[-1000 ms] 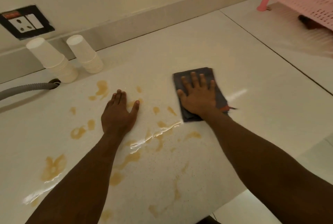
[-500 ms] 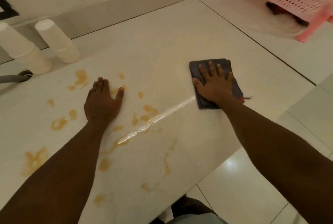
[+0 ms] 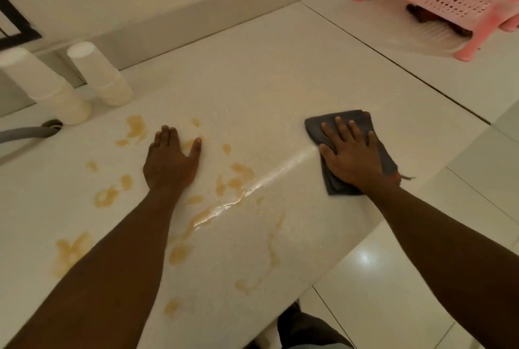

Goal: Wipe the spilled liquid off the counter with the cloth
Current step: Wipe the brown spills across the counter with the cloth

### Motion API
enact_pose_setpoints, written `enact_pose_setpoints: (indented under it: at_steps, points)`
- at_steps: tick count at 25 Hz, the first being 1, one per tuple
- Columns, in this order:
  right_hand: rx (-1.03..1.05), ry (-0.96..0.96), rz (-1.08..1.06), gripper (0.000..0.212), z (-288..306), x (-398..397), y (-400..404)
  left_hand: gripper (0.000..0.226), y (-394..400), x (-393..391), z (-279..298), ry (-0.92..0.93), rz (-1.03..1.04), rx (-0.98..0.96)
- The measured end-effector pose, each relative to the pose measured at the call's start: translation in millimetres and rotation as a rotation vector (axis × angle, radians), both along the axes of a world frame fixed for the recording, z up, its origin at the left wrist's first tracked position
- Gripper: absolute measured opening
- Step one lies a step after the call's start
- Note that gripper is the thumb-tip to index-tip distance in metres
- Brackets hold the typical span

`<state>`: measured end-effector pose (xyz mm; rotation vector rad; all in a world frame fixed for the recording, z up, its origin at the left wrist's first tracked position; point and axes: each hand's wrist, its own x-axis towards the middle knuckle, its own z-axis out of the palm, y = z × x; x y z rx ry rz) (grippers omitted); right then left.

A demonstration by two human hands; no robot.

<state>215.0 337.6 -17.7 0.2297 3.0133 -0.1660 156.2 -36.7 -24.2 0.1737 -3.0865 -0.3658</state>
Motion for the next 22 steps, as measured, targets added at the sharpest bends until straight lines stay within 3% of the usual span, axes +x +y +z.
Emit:
enact_pose_setpoints:
  at_steps: [2, 5, 8, 12, 15, 18, 22]
  points:
    - [-0.023, -0.008, -0.031, 0.062, 1, -37, -37, 0.082, -1, -1, 0, 0.017, 0.002, 0.008]
    - [-0.053, -0.037, 0.116, 0.063, 2, -60, -105, 0.081, -1, -1, 0, 0.019, 0.008, 0.007]
    - [-0.035, -0.037, 0.301, 0.063, 4, -37, -145, 0.080, 0, -1, 0, 0.033, 0.006, 0.000]
    - [-0.047, 0.001, 0.560, 0.058, 2, 25, -134, 0.081, -2, -1, 0, 0.008, 0.013, 0.002]
    - [-0.035, 0.080, 0.404, 0.060, -1, 8, -98, 0.079, 0, -1, 3, 0.002, 0.033, 0.004]
    - [-0.020, 0.029, 0.171, 0.060, -4, -58, -88, 0.077, 1, -2, 3, -0.014, 0.036, 0.002]
    - [-0.054, -0.004, 0.210, 0.063, -5, -127, -147, 0.074, -1, -2, 4, -0.010, 0.040, 0.016]
